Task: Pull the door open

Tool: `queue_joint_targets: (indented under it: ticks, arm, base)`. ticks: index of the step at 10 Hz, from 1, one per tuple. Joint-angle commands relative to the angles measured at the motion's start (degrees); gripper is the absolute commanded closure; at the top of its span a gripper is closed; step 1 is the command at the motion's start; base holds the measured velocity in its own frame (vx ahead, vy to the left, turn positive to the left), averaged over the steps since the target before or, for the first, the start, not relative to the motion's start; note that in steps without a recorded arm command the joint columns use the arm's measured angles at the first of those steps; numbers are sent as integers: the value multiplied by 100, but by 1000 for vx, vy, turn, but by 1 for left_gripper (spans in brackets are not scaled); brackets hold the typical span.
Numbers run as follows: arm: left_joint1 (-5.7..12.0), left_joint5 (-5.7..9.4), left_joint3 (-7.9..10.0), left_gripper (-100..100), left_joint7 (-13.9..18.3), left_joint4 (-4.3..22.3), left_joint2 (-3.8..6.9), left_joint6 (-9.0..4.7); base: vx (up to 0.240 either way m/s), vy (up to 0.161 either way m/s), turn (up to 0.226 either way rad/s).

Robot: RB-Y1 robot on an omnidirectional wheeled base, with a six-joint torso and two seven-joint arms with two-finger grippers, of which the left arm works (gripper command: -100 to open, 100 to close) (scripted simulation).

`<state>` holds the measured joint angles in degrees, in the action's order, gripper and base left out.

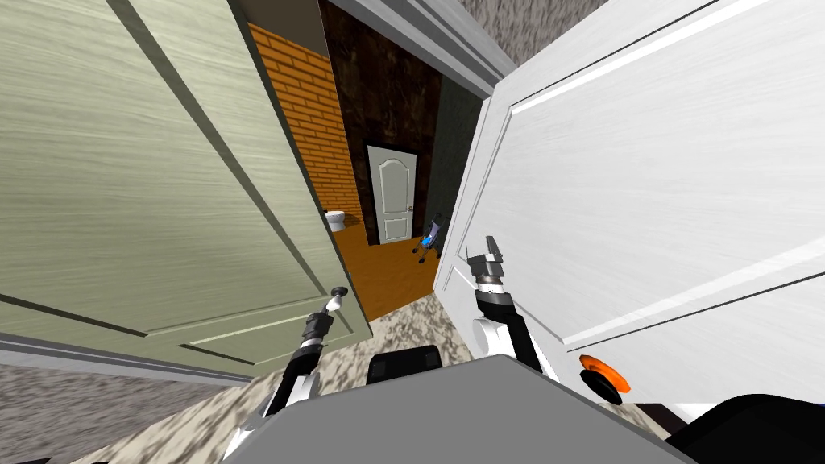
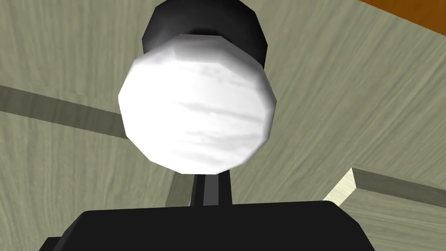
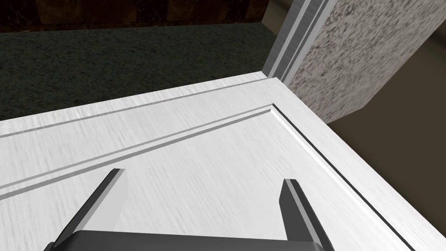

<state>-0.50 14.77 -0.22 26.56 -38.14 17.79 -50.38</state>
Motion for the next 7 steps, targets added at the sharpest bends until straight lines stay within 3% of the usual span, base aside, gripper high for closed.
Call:
queue_joint_targets:
  ticks: [1, 7]
  arm:
    - [19, 62, -54, -100, 213, -64, -39, 16]
    - [79, 384, -209, -100, 1062, -113, -112, 74]
  base:
    - [-50, 23, 4]
    - [-72, 11, -29]
